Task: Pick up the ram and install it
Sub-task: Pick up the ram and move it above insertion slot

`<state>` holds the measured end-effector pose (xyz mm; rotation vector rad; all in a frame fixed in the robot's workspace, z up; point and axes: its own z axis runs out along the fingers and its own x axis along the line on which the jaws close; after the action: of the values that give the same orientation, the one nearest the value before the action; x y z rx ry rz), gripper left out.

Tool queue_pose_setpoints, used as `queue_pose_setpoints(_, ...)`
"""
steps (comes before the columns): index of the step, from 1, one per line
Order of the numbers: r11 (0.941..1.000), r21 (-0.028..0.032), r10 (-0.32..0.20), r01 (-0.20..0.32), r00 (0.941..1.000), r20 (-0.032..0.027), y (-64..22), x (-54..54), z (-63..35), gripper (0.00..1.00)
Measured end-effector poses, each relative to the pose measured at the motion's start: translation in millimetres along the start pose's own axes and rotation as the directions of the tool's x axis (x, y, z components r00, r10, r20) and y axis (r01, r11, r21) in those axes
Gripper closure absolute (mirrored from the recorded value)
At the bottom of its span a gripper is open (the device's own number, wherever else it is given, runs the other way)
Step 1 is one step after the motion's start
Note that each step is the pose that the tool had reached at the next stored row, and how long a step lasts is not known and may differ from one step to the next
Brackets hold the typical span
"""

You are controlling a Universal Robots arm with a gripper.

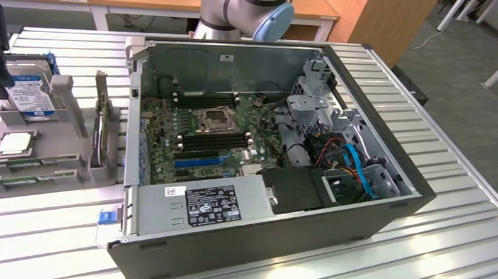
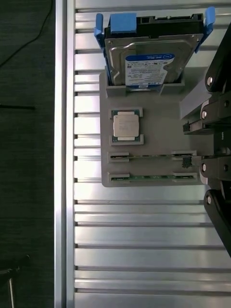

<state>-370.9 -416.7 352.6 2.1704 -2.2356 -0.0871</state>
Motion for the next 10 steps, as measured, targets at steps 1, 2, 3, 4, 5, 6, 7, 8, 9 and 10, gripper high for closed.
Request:
queue_pose_setpoints(1,1.0000,0.0000,0.000,0.000,1.0000,0.0000,-0.1,0.0,1.8,0.69)
queue_pose_setpoints(2,1.0000,0.0000,0.000,0.000,1.0000,0.0000,-0.2,0.1,3.6,0.69)
queue_pose_setpoints(3,1.0000,0.0000,0.000,0.000,1.0000,0.0000,-0.3,0.1,5.4,0.69)
queue_pose_setpoints(4,1.0000,-0.0001,0.000,0.000,1.0000,0.0000,-0.4,0.2,7.3,0.69)
queue_pose_setpoints(5,1.0000,-0.0001,0.000,0.000,1.0000,0.0000,-0.5,0.2,9.1,0.69)
queue_pose_setpoints(6,1.0000,-0.0001,0.000,0.000,1.0000,0.0000,-0.6,0.2,10.9,0.69)
queue_pose_setpoints(7,1.0000,-0.0001,0.000,0.000,1.0000,0.0000,-0.7,0.3,12.7,0.69)
queue_pose_setpoints(8,1.0000,0.0000,0.000,0.000,1.0000,0.0000,-0.9,0.3,14.5,0.69)
queue_pose_setpoints(9,1.0000,0.0000,0.000,0.000,1.0000,0.0000,-0.9,0.4,16.3,0.69)
queue_pose_setpoints(10,1.0000,0.0000,0.000,0.000,1.0000,0.0000,-1.0,0.4,18.1,0.69)
